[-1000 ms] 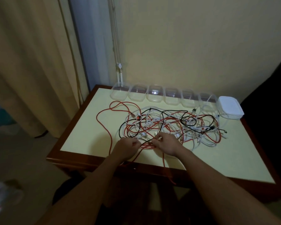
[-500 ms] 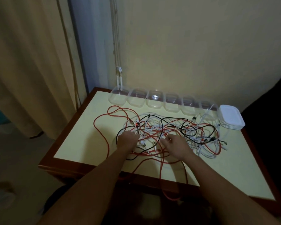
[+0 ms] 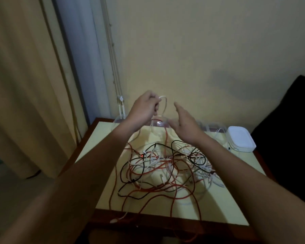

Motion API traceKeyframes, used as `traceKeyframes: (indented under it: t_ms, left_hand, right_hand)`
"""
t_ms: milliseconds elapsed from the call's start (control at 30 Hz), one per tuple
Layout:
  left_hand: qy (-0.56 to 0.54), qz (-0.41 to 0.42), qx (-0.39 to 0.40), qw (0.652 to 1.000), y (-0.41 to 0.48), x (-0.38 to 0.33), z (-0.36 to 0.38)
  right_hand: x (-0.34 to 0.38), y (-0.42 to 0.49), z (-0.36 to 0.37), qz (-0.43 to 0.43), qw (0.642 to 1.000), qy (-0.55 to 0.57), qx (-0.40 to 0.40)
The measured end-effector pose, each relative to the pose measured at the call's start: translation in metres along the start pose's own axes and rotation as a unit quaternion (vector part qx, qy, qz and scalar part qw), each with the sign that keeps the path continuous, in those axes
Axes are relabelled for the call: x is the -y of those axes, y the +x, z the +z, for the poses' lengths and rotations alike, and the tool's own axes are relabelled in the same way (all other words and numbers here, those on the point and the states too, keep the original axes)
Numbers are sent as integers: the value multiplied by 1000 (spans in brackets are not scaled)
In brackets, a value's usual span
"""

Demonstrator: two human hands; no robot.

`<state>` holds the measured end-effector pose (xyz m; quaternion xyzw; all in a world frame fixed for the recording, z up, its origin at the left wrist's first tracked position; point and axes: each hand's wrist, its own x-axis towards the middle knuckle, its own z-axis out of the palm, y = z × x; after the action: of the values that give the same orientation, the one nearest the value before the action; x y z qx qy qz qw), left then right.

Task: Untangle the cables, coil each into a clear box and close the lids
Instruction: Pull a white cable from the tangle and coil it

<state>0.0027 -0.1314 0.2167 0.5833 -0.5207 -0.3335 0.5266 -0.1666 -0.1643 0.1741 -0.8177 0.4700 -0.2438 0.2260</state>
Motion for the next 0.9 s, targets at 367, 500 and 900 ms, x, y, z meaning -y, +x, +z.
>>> traceKeyframes:
  t_ms: [367, 500, 900]
  left_hand:
    - [-421, -35, 10, 906, 0, -70, -21]
    - [-472, -78, -22, 878, 0, -59, -29]
    - [-320, -74, -41, 944, -2, -50, -17]
  right_hand:
    - [-7, -14, 8, 52, 994, 68, 61]
    - [-51, -31, 15, 102, 991, 39, 73]
    - [24, 48, -145, -7, 934, 202, -295]
